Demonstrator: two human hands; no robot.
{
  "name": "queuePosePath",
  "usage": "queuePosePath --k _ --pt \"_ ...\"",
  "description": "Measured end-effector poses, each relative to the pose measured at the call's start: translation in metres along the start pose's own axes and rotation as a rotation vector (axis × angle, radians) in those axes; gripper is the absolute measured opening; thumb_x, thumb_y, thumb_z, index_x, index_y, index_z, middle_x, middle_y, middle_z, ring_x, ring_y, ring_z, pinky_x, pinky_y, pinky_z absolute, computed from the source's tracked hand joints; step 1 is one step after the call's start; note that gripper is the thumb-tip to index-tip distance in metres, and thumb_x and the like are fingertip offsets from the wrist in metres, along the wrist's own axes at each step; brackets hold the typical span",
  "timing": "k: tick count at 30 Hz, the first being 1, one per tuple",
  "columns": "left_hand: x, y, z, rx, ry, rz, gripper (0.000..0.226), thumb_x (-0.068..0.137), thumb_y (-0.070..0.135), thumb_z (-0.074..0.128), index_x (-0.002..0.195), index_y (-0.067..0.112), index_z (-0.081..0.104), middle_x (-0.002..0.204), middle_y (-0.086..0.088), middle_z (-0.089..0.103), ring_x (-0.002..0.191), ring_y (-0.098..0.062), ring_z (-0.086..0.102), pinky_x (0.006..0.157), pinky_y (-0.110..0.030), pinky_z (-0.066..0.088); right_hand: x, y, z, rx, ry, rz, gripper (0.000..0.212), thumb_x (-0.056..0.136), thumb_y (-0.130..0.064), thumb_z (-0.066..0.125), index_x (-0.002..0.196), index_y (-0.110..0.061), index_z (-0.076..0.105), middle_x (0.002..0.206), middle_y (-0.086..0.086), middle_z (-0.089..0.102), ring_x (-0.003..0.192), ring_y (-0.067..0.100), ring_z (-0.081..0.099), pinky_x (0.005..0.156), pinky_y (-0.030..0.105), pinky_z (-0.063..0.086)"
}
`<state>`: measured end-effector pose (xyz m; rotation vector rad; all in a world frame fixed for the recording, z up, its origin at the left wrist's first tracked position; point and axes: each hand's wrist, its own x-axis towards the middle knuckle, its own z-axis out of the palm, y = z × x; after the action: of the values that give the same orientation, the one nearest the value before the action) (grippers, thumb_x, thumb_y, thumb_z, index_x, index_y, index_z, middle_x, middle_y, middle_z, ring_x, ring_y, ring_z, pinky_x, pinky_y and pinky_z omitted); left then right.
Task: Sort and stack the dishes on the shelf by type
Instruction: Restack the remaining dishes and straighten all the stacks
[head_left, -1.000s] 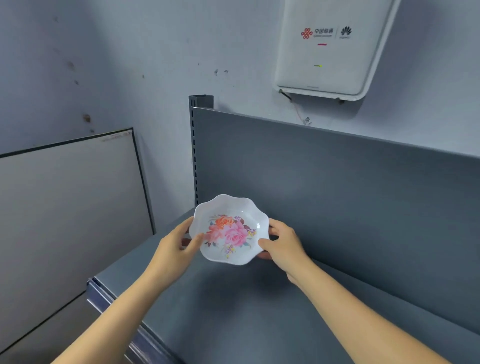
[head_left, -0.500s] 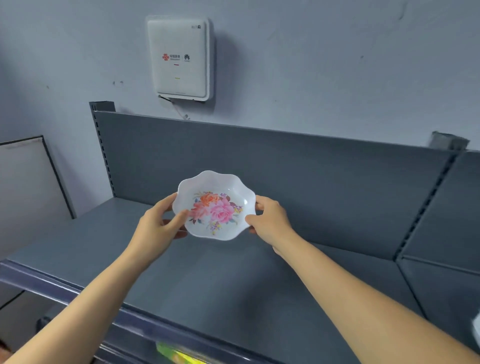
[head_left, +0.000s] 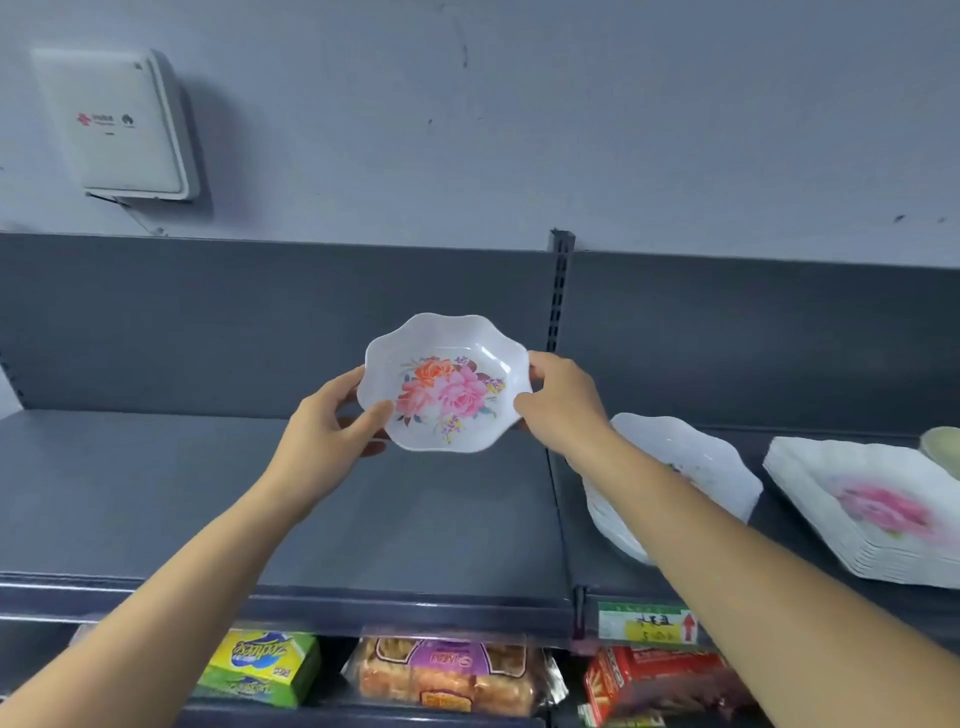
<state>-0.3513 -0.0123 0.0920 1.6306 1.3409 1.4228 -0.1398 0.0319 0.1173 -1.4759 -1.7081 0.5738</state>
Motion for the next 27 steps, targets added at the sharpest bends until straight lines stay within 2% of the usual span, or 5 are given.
queuePosePath --k 8,11,13,22,27 --pt "-0.006 0.036 0.119 0.004 -0.229 0.045 0.027 0.090 0.023 0.057 0.094 0.050 0.056 0.097 0.013 0.071 0.079 -0.014 0.070 0.071 -0.027 0.058 -0.029 0.090 -0.103 -0.137 0.142 0.173 0.031 0.069 0.003 0.043 0.094 0.008 0.059 0.076 0.014 0.050 0.066 0.026 0.042 0.057 0.033 0.041" --pt "-0.003 0.035 0.151 0.078 -0.303 0.034 0.023 0.090 0.027 0.055 0.094 0.049 0.058 0.095 0.007 0.070 0.085 -0.028 0.066 0.079 -0.042 0.056 -0.034 0.119 -0.121 -0.131 0.203 0.276 0.039 0.061 -0.003 0.041 0.094 0.005 0.061 0.079 0.016 0.054 0.067 0.028 0.048 0.066 0.046 0.056" --pt "0.002 0.031 0.164 0.112 -0.335 0.023 0.018 0.090 0.029 0.055 0.096 0.043 0.062 0.099 -0.002 0.068 0.083 -0.035 0.061 0.080 -0.045 0.053 -0.034 0.131 -0.127 -0.107 0.213 0.329 0.041 0.059 -0.002 0.039 0.094 0.009 0.060 0.070 0.012 0.049 0.063 0.025 0.042 0.059 0.040 0.049" --pt "0.014 0.010 0.182 0.238 -0.430 0.007 0.027 0.090 0.034 0.055 0.086 0.008 0.058 0.076 -0.012 0.053 0.071 -0.018 0.047 0.067 -0.027 0.037 -0.031 0.150 -0.135 -0.129 0.168 0.427 0.013 0.067 0.007 0.035 0.074 0.010 0.045 0.065 0.008 0.036 0.066 0.020 0.030 0.063 0.032 0.024" --pt "0.020 -0.001 0.180 0.216 -0.464 -0.150 0.047 0.090 0.038 0.056 0.129 0.016 0.043 0.102 0.001 0.056 0.092 -0.013 0.052 0.079 -0.027 0.042 -0.033 0.155 -0.129 -0.210 0.163 0.385 0.025 0.072 0.010 0.035 0.059 -0.011 0.031 0.059 0.001 0.025 0.060 0.018 0.019 0.056 0.032 0.010"
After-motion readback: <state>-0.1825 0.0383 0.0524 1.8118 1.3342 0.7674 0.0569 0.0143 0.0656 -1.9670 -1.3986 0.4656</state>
